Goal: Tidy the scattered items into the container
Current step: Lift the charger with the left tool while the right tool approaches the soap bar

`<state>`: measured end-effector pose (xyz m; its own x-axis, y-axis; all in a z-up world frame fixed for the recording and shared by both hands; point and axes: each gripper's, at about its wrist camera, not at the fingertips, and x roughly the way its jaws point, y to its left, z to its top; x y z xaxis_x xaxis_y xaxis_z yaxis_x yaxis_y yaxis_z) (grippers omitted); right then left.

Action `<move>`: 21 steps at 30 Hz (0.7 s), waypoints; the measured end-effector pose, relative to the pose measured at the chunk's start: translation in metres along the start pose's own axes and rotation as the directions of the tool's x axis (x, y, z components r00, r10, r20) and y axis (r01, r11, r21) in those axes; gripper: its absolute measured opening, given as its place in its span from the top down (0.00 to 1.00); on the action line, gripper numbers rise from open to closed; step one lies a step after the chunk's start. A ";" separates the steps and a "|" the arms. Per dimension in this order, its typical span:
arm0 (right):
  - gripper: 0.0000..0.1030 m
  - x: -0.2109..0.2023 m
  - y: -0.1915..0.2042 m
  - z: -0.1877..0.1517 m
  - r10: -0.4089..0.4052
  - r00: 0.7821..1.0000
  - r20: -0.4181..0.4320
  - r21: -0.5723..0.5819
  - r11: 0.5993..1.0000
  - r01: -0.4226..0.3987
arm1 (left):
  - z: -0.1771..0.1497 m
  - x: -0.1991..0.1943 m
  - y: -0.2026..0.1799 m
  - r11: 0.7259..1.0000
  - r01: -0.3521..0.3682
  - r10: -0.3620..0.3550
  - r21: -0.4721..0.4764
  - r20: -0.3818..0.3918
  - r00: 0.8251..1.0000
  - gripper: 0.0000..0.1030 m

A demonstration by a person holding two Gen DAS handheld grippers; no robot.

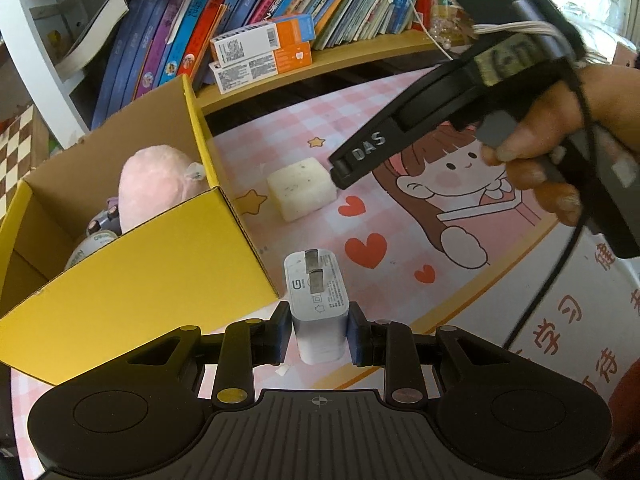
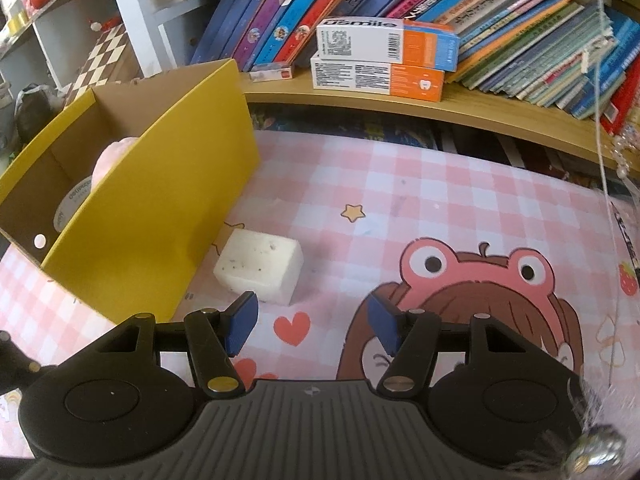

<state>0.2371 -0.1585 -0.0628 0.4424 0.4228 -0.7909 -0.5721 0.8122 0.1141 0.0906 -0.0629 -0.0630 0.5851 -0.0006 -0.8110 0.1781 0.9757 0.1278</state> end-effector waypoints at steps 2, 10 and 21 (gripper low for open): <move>0.42 0.005 0.002 0.004 0.003 1.000 -0.001 -0.013 1.000 -0.003 | 0.000 0.000 0.001 1.000 0.000 0.000 -0.002 -0.001 1.000 0.74; 0.40 0.027 0.016 0.014 0.054 0.998 -0.020 -0.080 0.995 -0.055 | -0.001 0.002 0.004 1.000 -0.005 0.005 -0.017 -0.005 1.000 0.74; 0.36 0.046 0.030 0.019 0.114 0.992 -0.049 -0.107 0.987 -0.119 | -0.001 0.004 0.006 1.000 0.001 -0.001 -0.029 -0.006 1.000 0.74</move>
